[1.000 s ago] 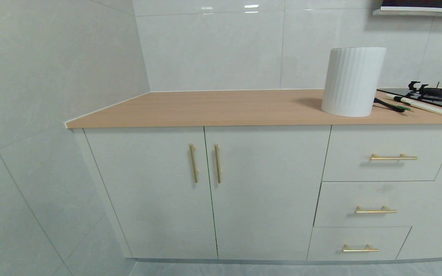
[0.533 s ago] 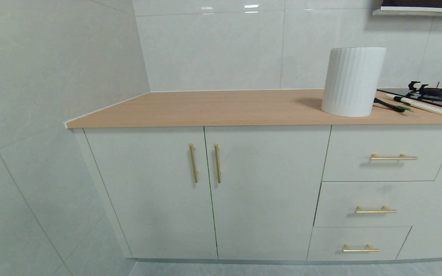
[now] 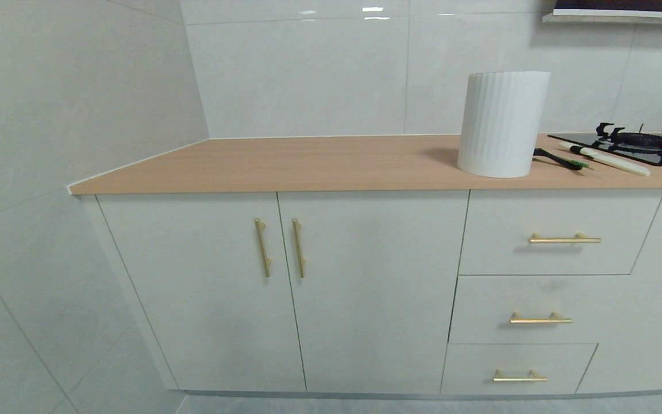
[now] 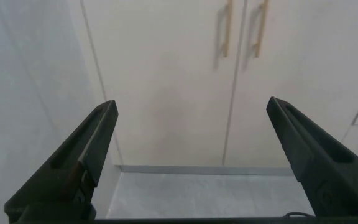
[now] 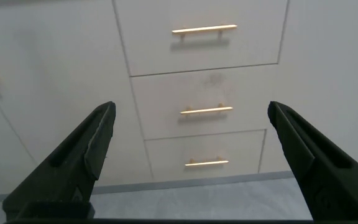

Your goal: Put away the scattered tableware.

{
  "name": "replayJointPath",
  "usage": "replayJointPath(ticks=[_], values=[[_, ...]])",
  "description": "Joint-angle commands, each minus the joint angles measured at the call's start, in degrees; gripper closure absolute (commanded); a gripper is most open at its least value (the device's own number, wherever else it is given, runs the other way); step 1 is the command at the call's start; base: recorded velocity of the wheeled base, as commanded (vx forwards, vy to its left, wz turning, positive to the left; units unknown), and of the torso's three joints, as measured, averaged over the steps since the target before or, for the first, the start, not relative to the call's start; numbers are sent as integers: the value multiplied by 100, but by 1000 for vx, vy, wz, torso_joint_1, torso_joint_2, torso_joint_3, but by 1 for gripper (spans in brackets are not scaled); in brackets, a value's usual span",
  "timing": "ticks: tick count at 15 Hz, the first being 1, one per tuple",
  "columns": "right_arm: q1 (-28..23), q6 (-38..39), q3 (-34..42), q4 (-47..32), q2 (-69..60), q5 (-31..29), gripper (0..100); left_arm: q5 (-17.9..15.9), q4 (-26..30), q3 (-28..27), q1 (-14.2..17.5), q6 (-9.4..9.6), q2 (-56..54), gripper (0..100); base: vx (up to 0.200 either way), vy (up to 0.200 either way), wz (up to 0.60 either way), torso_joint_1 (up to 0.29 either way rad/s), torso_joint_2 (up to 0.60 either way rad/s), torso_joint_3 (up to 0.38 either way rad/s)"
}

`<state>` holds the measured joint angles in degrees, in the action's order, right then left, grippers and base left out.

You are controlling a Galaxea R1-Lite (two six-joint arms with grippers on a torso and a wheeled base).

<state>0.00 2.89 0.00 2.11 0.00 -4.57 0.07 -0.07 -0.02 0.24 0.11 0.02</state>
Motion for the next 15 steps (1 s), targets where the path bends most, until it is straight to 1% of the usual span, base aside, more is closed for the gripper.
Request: replayJointPath(ticks=[1,7,15], values=[[0,1,0,0,9,0,0,1,-1,2,2,-2,-2,0,0,-200,0,7,-7,2],[0,1,0,0,9,0,0,1,-1,2,2,-2,-2,0,0,-200,0,1,2,2],[0,10,0,0,9,0,0,1,-1,2,2,-2,-2,0,0,0,0,0,0,0]])
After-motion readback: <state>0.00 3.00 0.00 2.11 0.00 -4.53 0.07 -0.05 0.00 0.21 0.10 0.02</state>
